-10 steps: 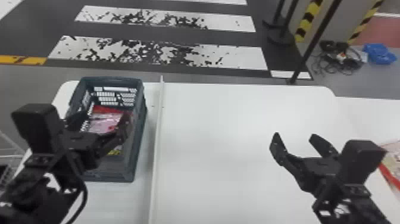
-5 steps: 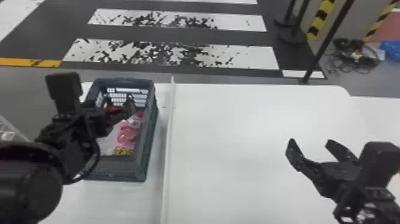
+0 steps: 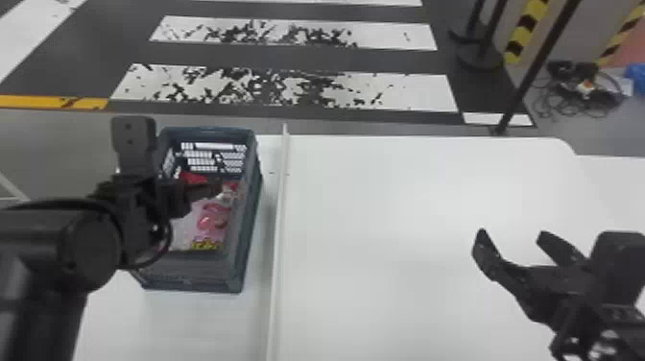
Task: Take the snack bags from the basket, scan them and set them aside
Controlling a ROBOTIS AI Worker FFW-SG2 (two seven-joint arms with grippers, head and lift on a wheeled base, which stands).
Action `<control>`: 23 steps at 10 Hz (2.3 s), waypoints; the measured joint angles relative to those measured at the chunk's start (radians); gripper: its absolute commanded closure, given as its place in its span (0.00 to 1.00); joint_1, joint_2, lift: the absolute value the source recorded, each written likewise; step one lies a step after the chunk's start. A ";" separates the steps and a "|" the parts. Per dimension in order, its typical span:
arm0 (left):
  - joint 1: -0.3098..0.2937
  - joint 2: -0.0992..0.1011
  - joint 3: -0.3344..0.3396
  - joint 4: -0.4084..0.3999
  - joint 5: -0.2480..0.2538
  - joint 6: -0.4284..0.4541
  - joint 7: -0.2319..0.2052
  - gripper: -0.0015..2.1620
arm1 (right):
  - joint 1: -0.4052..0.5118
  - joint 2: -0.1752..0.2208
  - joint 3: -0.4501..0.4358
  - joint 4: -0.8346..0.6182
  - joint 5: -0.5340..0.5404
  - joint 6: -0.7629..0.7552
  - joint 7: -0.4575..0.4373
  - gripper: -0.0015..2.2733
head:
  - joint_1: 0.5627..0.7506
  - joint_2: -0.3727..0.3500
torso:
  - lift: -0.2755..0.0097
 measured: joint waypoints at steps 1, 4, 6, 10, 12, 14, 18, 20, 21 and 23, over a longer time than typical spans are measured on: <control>-0.024 0.000 -0.001 0.023 0.002 0.039 0.000 0.13 | -0.002 0.000 -0.002 0.005 0.000 0.000 -0.001 0.04 | 0.70 0.51 | 0.70; -0.111 -0.009 -0.012 0.113 0.002 0.137 0.011 0.13 | -0.007 -0.010 -0.004 0.014 -0.002 0.006 -0.001 0.04 | 0.70 0.50 | 0.70; -0.195 -0.025 -0.018 0.209 -0.004 0.231 0.009 0.13 | -0.011 -0.019 -0.004 0.021 -0.005 0.009 -0.002 0.04 | 0.70 0.49 | 0.70; -0.298 -0.038 -0.021 0.337 -0.016 0.346 -0.010 0.13 | -0.019 -0.031 0.002 0.028 -0.008 0.009 -0.002 0.04 | 0.70 0.49 | 0.70; -0.303 -0.040 -0.022 0.368 -0.030 0.351 -0.021 0.13 | -0.033 -0.034 0.014 0.037 -0.008 0.009 -0.002 0.04 | 0.70 0.49 | 0.70; -0.304 -0.040 -0.018 0.402 -0.048 0.349 -0.054 0.19 | -0.047 -0.040 0.028 0.044 -0.009 0.009 -0.002 0.04 | 0.70 0.51 | 0.70; -0.310 -0.045 0.005 0.478 -0.057 0.328 -0.094 0.81 | -0.044 -0.052 0.028 0.041 -0.029 0.008 -0.002 0.04 | 0.70 0.51 | 0.70; -0.297 -0.046 0.018 0.467 -0.055 0.325 -0.094 0.87 | -0.039 -0.050 0.028 0.038 -0.030 0.006 -0.003 0.04 | 0.70 0.52 | 0.70; -0.288 -0.045 0.024 0.453 -0.053 0.328 -0.091 0.87 | -0.032 -0.049 0.026 0.034 -0.032 0.005 -0.004 0.04 | 0.70 0.52 | 0.70; -0.253 -0.046 0.039 0.388 -0.038 0.332 -0.072 0.87 | -0.017 -0.048 0.020 0.019 -0.036 0.003 -0.004 0.04 | 0.70 0.53 | 0.70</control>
